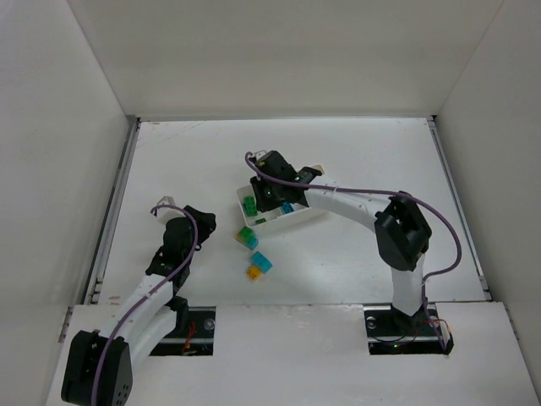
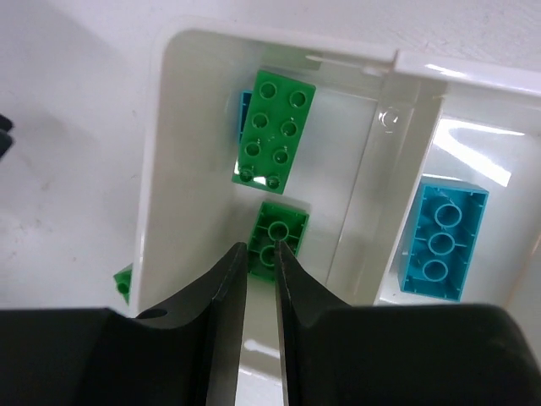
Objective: Sort the legos into containers by color
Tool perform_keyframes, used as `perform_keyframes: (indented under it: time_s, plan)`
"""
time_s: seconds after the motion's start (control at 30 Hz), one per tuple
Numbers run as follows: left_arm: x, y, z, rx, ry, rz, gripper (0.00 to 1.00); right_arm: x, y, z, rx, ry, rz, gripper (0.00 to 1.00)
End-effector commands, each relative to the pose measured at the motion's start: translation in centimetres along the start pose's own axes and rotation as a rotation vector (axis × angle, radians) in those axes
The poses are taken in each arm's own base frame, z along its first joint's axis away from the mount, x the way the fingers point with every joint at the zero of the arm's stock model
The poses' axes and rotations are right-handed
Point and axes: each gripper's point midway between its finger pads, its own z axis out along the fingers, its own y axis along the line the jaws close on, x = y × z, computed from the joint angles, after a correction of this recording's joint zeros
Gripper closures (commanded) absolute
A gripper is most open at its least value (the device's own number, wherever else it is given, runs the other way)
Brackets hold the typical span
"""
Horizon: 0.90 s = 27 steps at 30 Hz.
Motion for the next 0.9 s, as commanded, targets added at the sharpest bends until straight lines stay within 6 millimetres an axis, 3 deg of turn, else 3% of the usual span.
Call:
perform_keyframes:
  time_s: [0.0, 0.2, 0.4, 0.6, 0.67, 0.77, 0.87]
  plan:
    - [-1.6, -1.6, 0.0, 0.053, -0.050, -0.009, 0.56, -4.2, 1.2, -2.9, -0.043, -0.150, 0.016, 0.75]
    - [-1.4, -1.8, 0.0, 0.057, -0.043, -0.006, 0.56, -4.6, 1.0, -2.8, -0.049, -0.170, 0.030, 0.73]
    - [-0.6, -3.5, -0.1, 0.118, -0.013, 0.005, 0.56, -3.2, -0.7, 1.8, 0.047, -0.117, 0.017, 0.43]
    - [-0.1, -3.9, 0.0, 0.133, 0.000, 0.019, 0.56, -2.4, -0.5, 4.8, 0.069, -0.106, 0.027, 0.25]
    - [0.0, -3.9, 0.0, 0.133, 0.001, 0.022, 0.56, -2.0, -0.4, 5.6, 0.068, -0.099, 0.037, 0.25]
    - [0.0, -3.9, 0.0, 0.133, 0.003, 0.023, 0.56, -1.0, -0.7, 6.9, 0.089, -0.083, 0.042, 0.33]
    - [0.0, -3.9, 0.0, 0.135, 0.004, 0.023, 0.56, -0.6, -1.1, 7.3, 0.119, -0.084, 0.040, 0.58]
